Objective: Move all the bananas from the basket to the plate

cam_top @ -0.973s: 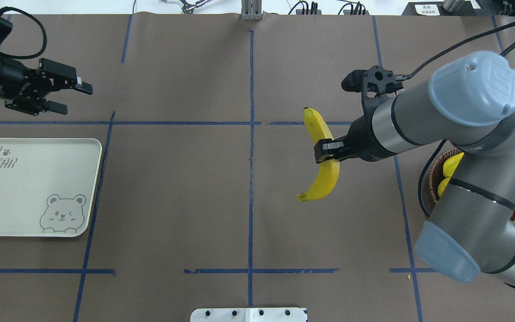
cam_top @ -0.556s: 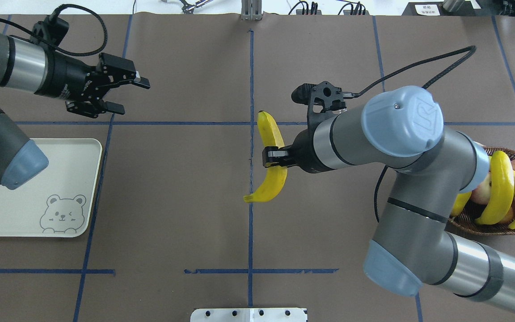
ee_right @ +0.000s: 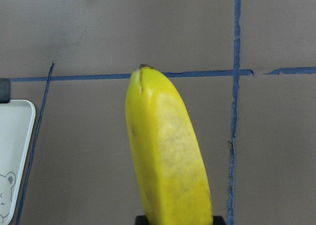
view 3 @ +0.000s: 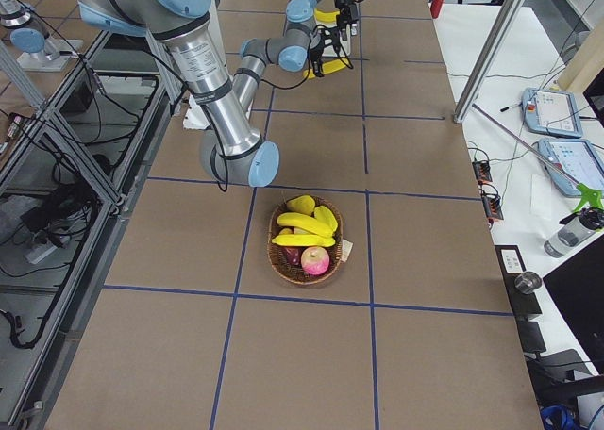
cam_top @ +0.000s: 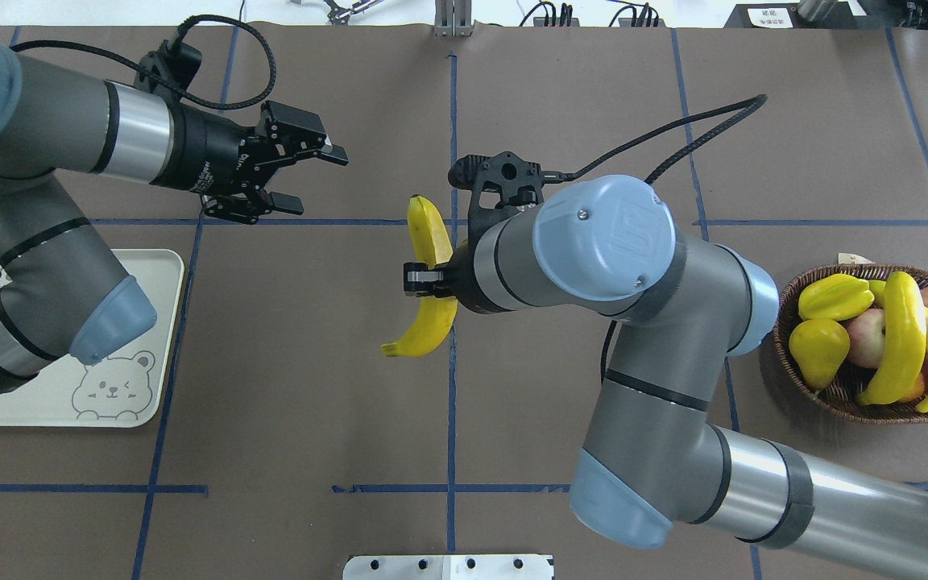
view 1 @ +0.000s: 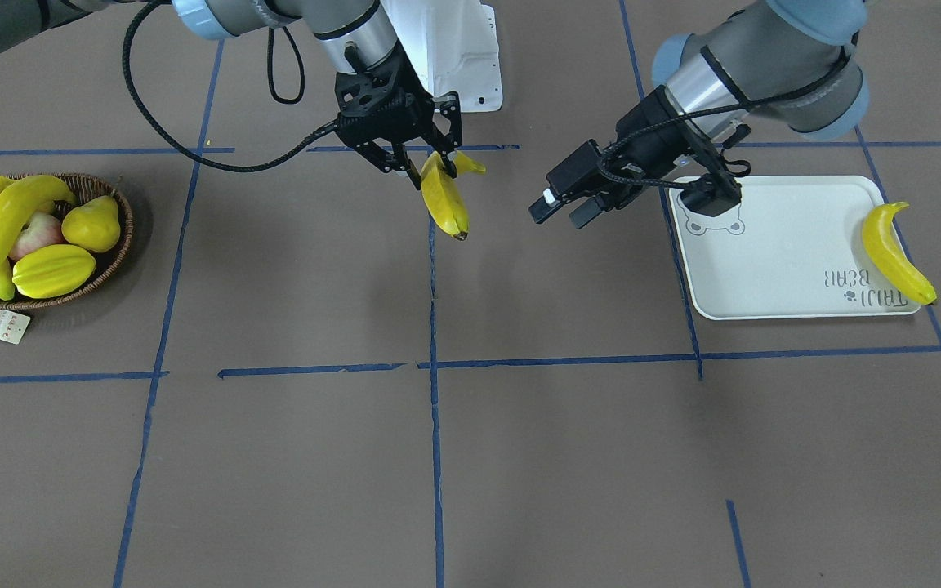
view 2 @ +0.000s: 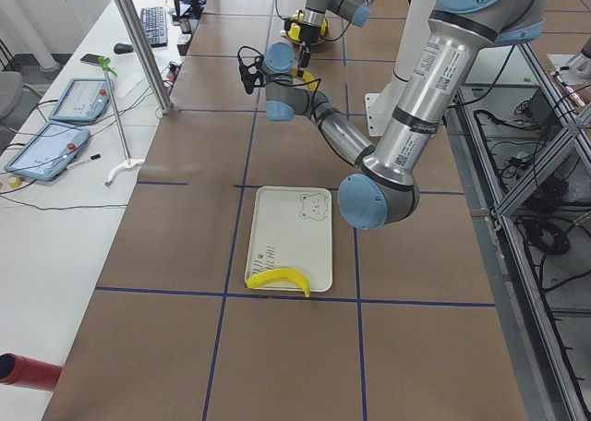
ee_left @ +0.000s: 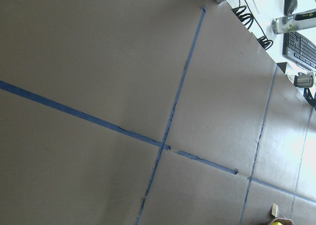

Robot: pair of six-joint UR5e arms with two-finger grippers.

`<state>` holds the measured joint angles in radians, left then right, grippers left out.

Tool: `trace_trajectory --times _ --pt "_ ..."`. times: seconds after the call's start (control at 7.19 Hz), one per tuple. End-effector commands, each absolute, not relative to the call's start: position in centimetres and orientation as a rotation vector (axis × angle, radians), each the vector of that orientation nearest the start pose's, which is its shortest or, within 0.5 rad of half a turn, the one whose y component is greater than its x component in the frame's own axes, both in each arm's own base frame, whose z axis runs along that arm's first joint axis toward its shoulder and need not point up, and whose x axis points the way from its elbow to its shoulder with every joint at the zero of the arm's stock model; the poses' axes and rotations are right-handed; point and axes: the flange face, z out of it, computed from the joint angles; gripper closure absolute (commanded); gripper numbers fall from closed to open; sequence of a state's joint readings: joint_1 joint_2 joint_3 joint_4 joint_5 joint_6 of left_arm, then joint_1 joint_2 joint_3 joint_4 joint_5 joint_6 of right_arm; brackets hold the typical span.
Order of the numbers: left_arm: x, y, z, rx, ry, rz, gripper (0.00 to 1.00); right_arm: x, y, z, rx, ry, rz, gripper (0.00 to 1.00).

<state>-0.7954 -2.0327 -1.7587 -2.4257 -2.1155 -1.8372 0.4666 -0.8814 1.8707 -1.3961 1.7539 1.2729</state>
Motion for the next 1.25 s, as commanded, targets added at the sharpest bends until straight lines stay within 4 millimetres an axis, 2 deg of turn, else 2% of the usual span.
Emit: trace_trajectory --times 0.0,0.14,0.42,0.7,0.83,0.97,1.11 --pt "38.8 -46.5 19.6 -0.049 1.549 -0.456 0.11 -51.2 -37.5 9.0 0.289 -1.132 0.044 0.99" --pt "39.7 -46.4 19.3 -0.062 1.552 -0.479 0.13 -51.8 -37.1 8.5 0.300 -1.126 0.045 0.99" --pt "42.3 -44.8 18.9 -0.054 1.554 -0.481 0.13 -52.0 -36.7 7.5 0.300 -1.126 0.043 0.99" --pt "42.5 -44.7 19.3 -0.052 1.548 -0.485 0.17 -51.9 -36.7 7.5 0.300 -1.127 0.043 0.99" --pt "42.6 -44.6 19.3 -0.054 1.550 -0.484 0.30 -51.9 -36.7 7.4 0.302 -1.128 0.042 0.98" --pt "42.8 -44.4 19.3 -0.058 1.548 -0.481 0.69 -51.8 -36.7 7.4 0.302 -1.130 0.041 0.94" --pt "42.7 -44.3 19.3 -0.063 1.535 -0.486 1.00 -51.8 -36.7 7.5 0.301 -1.129 0.039 0.80"
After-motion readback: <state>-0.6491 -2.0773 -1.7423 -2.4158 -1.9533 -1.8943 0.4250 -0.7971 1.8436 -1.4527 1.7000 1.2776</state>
